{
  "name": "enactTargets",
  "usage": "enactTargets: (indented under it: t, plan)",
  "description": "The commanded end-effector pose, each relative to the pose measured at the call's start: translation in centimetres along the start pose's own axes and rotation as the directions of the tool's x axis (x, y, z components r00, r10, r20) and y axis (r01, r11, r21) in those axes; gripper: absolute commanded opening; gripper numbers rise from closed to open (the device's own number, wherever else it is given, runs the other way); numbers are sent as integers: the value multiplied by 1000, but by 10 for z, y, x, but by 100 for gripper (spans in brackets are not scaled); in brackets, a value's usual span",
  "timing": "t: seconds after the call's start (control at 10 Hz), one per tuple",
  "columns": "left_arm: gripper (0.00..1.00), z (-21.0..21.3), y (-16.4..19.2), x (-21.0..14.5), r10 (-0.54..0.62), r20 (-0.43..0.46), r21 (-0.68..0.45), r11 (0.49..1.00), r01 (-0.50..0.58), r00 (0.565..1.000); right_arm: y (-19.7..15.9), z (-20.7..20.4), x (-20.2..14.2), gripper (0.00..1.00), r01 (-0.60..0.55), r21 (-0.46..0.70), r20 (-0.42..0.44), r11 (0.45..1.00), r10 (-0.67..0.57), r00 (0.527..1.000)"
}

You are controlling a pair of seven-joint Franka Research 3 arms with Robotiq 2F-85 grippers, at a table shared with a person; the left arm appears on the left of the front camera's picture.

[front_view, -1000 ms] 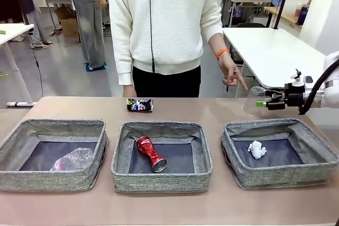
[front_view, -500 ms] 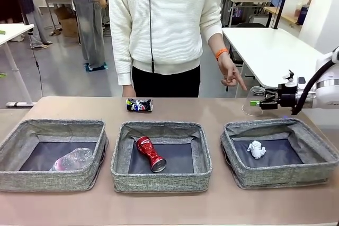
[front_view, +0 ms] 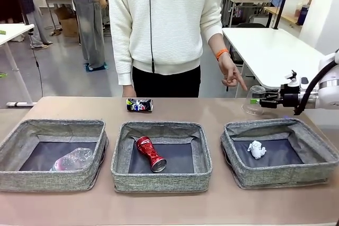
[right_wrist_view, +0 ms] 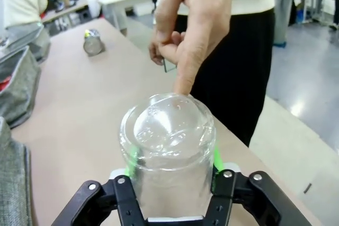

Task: Sort the waste into the appropriate baskets.
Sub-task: Pick up the waste item pointed out by the person.

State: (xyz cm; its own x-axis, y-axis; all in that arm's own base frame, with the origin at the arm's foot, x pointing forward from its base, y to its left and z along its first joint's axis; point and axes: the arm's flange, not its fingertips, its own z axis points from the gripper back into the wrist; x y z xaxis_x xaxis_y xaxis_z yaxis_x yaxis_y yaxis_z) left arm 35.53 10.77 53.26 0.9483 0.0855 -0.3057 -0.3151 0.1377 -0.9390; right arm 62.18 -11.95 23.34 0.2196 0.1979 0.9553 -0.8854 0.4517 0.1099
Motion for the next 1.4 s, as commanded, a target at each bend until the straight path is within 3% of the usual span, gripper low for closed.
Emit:
enactTargets:
  t: [0.0, 0.6, 0.7, 0.8, 1.0, 1.1, 1.3]
  plan:
    - [100, 0, -2, -2, -13, -8, -9, 1000, 13, 1000, -4, 7, 4, 0, 66, -33, 29, 997, -65, 997]
    - [100, 0, -2, -2, -13, -8, -9, 1000, 13, 1000, -7, 37, 26, 0, 60, -98, 7, 993, -59, 998]
    - [100, 0, -2, -2, -13, -8, -9, 1000, 13, 1000, -4, 44, 40, 0, 80, -116, -11, 990, -82, 997]
    - [100, 0, -2, -2, -13, -8, -9, 1000, 13, 1000, 12, 61, 77, 0, 211, -92, -20, 973, -214, 977]
    - [100, 0, -2, -2, -13, -8, -9, 1000, 13, 1000, 80, 91, 170, 0, 378, -100, -134, 920, -389, 912]
    - [100, 0, -2, -2, -13, -8, -9, 1000, 13, 1000, 127, 94, 206, 0, 356, -186, -190, 916, -389, 901]
    - [100, 0, -2, -2, -13, -8, -9, 1000, 13, 1000, 216, 86, 235, 0, 322, -128, -273, 938, -346, 898]
